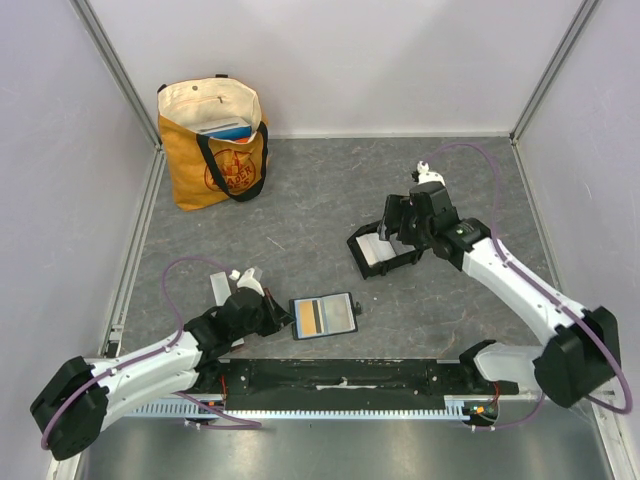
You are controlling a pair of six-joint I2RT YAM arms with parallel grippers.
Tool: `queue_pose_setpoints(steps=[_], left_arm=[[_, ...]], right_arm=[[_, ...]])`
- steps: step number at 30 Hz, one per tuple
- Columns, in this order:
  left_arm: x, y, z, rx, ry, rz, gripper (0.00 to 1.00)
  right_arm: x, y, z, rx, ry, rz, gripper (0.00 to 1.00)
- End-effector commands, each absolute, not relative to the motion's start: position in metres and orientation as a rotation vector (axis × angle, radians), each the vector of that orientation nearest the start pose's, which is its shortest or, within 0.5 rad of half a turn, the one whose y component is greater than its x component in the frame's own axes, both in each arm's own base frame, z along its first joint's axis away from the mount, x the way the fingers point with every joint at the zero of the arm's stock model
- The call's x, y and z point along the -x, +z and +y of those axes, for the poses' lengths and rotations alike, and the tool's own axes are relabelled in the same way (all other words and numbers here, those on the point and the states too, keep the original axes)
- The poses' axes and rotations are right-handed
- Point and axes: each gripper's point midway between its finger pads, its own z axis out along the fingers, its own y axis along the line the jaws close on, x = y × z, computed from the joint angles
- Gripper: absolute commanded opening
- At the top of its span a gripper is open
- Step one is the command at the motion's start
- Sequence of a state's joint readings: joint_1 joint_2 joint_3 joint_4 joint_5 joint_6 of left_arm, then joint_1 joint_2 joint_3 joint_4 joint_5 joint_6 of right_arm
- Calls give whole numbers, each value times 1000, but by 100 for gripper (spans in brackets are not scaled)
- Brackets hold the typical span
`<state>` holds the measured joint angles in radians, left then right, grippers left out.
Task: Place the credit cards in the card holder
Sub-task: Pick up the credit card from the storage box.
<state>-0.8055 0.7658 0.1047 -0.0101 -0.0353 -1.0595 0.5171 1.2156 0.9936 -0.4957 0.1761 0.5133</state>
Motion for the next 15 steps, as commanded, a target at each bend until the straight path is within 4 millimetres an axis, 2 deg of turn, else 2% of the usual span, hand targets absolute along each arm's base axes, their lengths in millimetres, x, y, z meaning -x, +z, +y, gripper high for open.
queue_pose_setpoints(steps=[1, 8, 15], left_arm=[[-157, 35, -203, 363, -957, 2344, 2], [-156, 34, -204, 351, -949, 2352, 2], [-156, 36, -206, 354, -966, 2350, 2]], right_arm=[[-327, 168, 180, 32, 460, 2307, 94], [-352, 139, 181, 56, 495, 2359, 96], [-360, 113, 181, 67, 530, 2412, 96]])
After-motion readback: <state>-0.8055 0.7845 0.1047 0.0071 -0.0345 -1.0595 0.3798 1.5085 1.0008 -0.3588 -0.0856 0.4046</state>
